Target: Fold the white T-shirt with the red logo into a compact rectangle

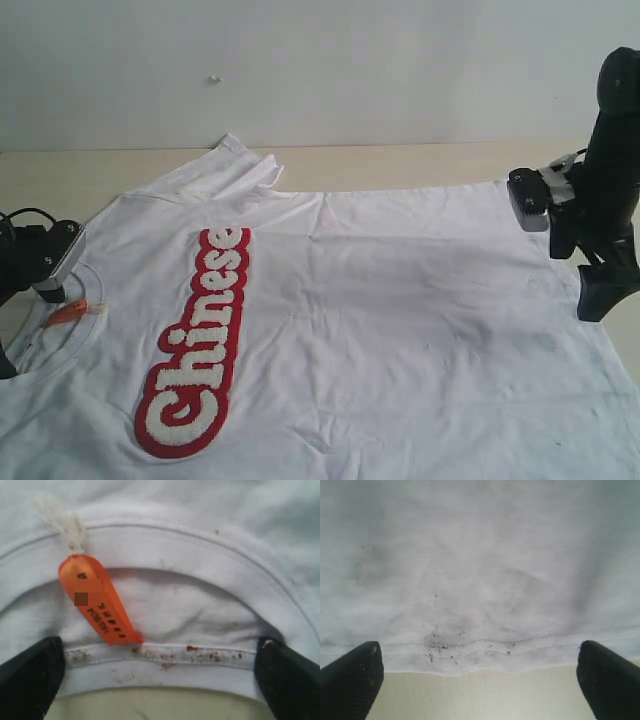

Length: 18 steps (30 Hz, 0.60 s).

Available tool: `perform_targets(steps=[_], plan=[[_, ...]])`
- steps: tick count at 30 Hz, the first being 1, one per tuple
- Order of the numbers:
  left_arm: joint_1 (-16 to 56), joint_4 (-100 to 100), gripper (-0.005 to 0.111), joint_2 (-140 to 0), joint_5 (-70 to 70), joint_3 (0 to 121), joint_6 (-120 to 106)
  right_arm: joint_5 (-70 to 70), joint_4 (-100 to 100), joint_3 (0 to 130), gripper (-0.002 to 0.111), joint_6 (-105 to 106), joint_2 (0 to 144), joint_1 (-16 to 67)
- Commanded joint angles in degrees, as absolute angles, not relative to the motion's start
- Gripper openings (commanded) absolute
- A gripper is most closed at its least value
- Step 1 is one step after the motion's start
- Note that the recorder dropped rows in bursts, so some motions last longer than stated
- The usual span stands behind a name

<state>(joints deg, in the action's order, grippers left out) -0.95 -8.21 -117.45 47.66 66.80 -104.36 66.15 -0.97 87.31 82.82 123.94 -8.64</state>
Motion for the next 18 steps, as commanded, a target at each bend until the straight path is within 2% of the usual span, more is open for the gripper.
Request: perform_targets(steps=[1, 18], plan=[[-0.41, -7.96, 0.106, -122.04, 46.40, 64.69, -104.55, 65.21, -1.35, 87.77, 0.105, 83.46, 124.72, -8.71], [-0.41, -7.96, 0.106, -122.04, 46.40, 64.69, -104.55, 60.16, -0.87, 87.77, 0.105, 88.93, 126.09, -8.71]])
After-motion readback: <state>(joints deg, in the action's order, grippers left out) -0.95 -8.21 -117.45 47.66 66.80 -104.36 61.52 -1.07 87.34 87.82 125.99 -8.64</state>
